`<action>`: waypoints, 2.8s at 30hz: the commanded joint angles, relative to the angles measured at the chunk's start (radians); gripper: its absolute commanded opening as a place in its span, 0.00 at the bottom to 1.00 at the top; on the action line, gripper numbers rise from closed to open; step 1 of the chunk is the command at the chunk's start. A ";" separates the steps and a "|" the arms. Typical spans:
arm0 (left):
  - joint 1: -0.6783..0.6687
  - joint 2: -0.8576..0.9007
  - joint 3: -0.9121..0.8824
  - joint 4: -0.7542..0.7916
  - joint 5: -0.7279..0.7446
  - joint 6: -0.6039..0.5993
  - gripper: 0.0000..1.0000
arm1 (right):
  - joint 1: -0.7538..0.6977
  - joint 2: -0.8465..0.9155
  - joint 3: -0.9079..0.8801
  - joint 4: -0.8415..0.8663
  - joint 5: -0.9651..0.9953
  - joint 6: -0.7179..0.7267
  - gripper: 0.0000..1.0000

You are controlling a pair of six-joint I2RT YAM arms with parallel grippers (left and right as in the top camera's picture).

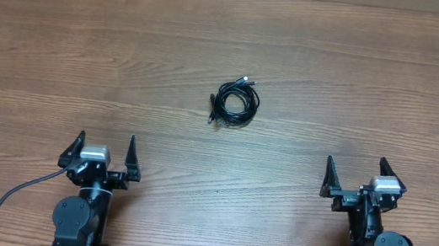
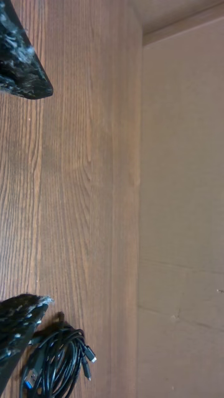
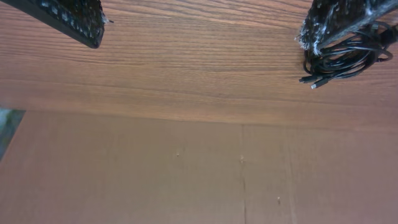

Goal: Untangle cables
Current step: 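Raise the left gripper from rest and open it toward the cable bundle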

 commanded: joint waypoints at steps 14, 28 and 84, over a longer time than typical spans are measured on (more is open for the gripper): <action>-0.005 -0.011 -0.007 0.004 0.013 0.019 1.00 | -0.005 -0.008 -0.010 0.007 0.012 -0.001 1.00; -0.005 -0.011 -0.007 0.004 0.013 0.019 0.99 | -0.005 -0.008 -0.010 0.007 0.012 -0.001 1.00; -0.006 -0.010 0.054 0.660 0.356 -0.579 1.00 | -0.005 -0.008 -0.010 0.007 0.012 -0.001 1.00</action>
